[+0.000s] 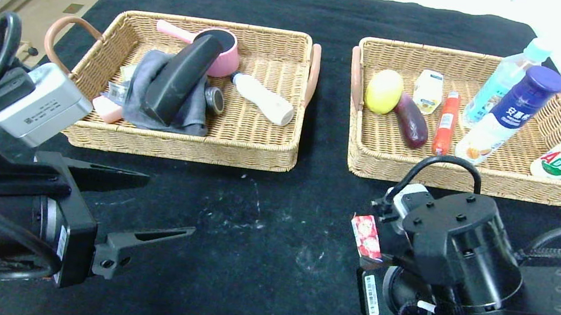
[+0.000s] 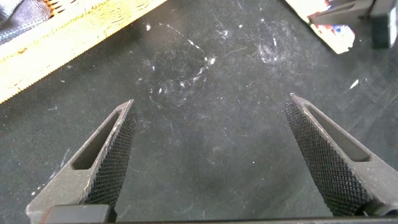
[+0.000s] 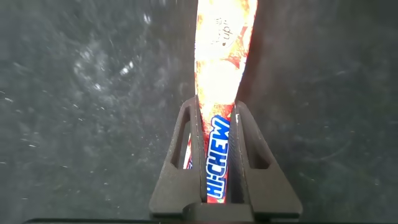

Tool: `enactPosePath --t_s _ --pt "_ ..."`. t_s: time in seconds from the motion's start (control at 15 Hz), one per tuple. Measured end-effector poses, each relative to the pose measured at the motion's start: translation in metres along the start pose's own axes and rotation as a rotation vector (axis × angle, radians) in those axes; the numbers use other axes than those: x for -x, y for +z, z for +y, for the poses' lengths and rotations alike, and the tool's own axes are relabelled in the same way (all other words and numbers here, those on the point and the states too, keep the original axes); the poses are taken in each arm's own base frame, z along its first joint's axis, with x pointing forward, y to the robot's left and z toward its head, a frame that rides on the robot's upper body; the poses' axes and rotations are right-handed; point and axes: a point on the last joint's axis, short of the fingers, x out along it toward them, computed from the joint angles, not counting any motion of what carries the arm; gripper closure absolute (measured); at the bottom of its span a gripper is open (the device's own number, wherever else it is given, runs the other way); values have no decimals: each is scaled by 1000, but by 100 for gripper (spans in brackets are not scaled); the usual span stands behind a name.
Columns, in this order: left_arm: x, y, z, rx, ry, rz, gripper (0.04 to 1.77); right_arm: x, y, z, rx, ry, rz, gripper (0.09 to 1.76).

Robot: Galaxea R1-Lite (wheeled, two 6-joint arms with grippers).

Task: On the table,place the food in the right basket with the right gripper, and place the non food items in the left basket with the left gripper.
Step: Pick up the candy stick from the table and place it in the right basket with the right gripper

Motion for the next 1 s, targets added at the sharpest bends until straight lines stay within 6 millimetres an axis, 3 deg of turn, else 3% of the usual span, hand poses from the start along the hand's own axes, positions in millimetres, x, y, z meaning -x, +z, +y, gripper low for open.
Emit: enactPosePath --t_s 0.47,1.0 --pt "0 0 0 1 0 1 9 29 38 -8 -11 31 -140 153" --pt "-1 0 0 1 0 1 9 54 103 -32 -6 -19 -347 153"
